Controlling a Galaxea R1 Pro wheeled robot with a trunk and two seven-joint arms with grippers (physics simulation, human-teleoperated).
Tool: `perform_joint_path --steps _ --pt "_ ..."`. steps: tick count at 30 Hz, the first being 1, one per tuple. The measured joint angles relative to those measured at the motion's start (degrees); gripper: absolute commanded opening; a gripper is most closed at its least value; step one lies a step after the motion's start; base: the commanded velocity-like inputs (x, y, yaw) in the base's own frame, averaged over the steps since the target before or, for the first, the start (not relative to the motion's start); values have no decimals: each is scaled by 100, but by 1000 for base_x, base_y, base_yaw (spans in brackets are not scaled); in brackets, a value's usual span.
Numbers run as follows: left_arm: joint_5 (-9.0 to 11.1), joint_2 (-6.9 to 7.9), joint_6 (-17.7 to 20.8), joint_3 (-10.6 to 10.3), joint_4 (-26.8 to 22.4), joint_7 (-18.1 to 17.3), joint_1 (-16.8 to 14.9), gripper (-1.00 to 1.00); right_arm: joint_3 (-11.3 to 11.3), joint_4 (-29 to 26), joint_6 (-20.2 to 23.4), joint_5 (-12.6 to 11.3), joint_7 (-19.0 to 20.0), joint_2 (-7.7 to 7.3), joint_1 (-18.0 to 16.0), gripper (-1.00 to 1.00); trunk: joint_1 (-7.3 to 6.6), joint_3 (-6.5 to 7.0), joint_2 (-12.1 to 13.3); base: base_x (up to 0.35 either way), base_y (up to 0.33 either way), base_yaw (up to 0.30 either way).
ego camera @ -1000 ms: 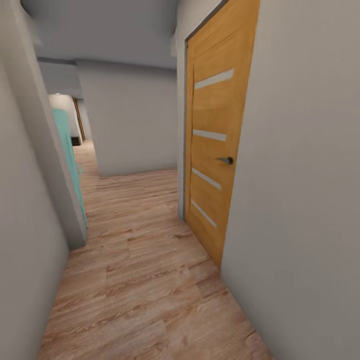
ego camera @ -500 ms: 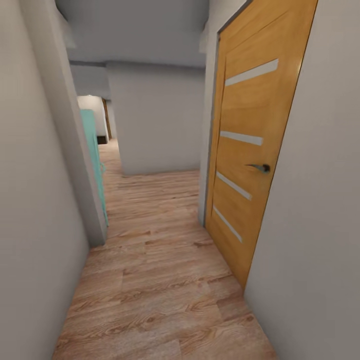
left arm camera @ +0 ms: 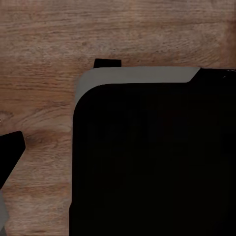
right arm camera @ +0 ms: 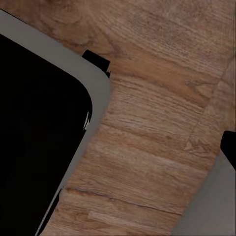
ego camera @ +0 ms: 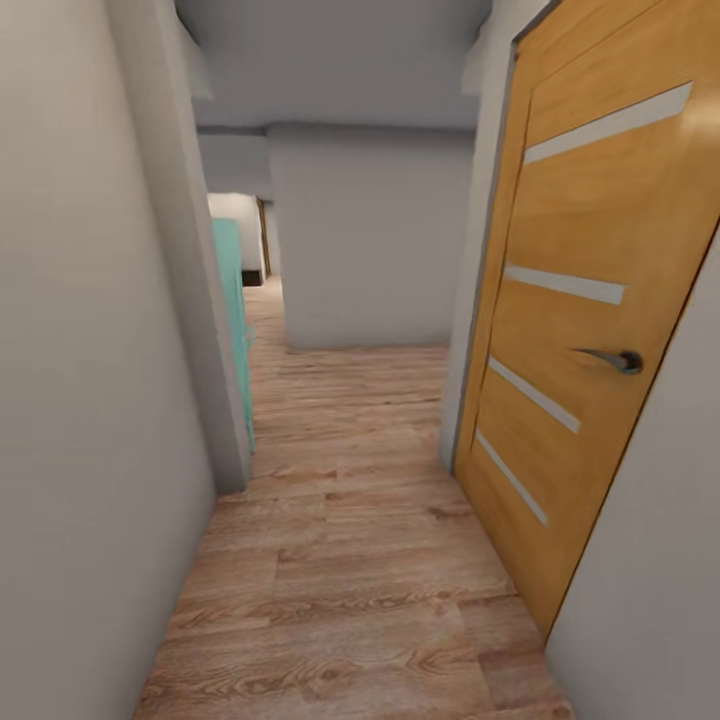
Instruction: Move the two storage containers from the living room to the garage. In the garage, place one container on the floor and stack the other container on top of it (either order is fine).
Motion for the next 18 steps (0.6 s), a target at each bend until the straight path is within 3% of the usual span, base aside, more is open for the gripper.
perform_joint_path --steps 8,18 --pt "0 -1 0 0 0 0 0 100 0 0 0 5 0 0 0 100 0 0 0 323 0 261" --pt "0 -1 40 0 5 0 0 100 0 0 -2 6 0 0 0 100 0 0 0 322 0 29"
